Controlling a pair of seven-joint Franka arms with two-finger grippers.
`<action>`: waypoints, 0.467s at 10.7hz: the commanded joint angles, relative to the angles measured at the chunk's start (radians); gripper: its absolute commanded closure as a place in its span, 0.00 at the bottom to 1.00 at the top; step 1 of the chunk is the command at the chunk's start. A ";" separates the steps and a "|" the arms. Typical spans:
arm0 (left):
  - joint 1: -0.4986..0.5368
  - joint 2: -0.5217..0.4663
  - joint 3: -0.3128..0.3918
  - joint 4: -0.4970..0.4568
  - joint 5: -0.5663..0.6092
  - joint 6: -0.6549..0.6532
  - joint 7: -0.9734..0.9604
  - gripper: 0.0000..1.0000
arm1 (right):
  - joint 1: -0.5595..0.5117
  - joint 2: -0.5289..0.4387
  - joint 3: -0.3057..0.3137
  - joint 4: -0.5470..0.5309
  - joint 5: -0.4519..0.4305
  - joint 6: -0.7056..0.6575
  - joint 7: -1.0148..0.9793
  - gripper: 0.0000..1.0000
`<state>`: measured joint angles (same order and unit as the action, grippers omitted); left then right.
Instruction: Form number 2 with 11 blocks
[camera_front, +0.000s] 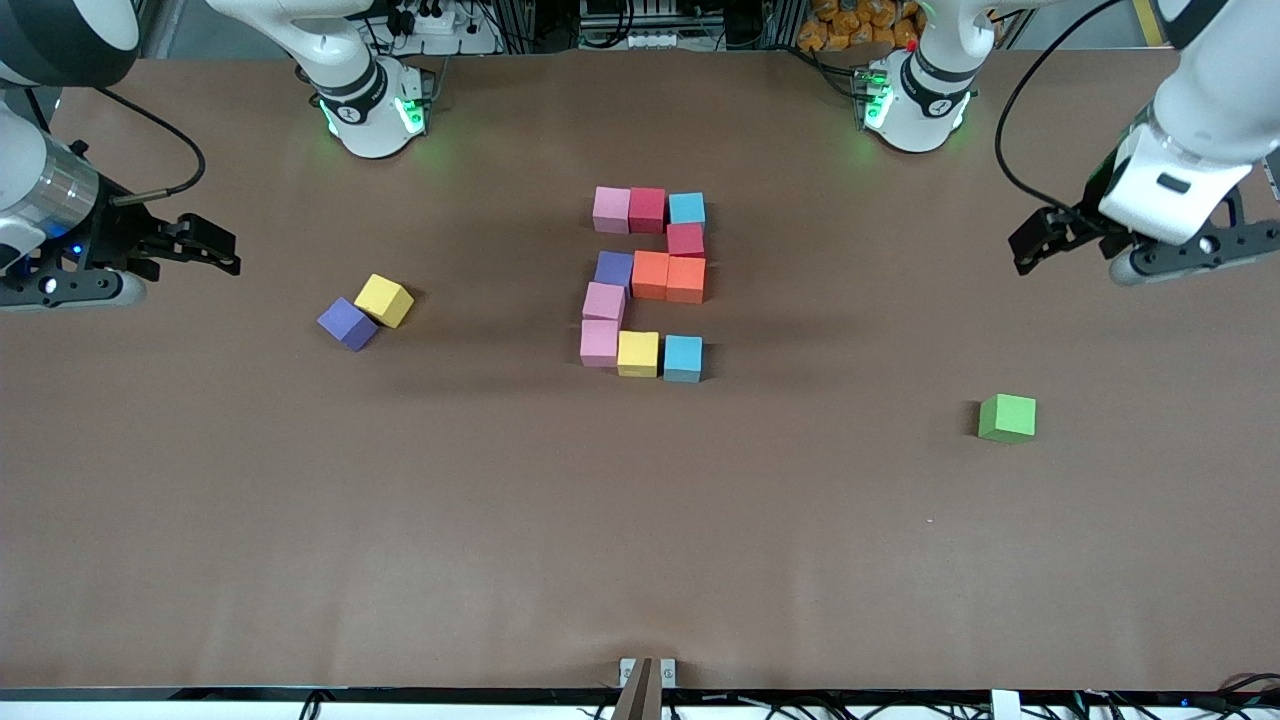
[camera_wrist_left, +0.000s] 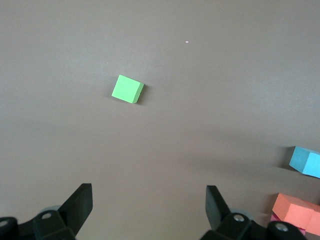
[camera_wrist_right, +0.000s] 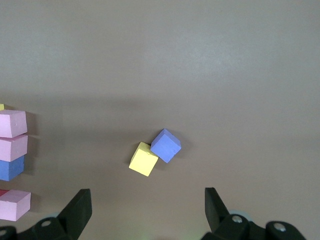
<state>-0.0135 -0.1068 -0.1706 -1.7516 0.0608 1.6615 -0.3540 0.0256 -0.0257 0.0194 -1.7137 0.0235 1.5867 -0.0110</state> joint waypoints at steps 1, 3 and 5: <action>0.008 -0.021 -0.004 0.062 0.022 -0.075 0.023 0.00 | 0.002 -0.029 -0.001 -0.027 0.007 0.009 0.016 0.00; -0.014 -0.013 0.029 0.098 0.024 -0.083 0.029 0.00 | 0.002 -0.029 -0.001 -0.027 0.006 0.007 0.016 0.00; -0.054 0.012 0.100 0.139 0.024 -0.086 0.101 0.00 | 0.002 -0.029 -0.003 -0.027 0.007 -0.001 0.016 0.00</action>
<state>-0.0248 -0.1238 -0.1253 -1.6655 0.0611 1.6031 -0.3034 0.0256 -0.0257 0.0194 -1.7140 0.0235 1.5854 -0.0109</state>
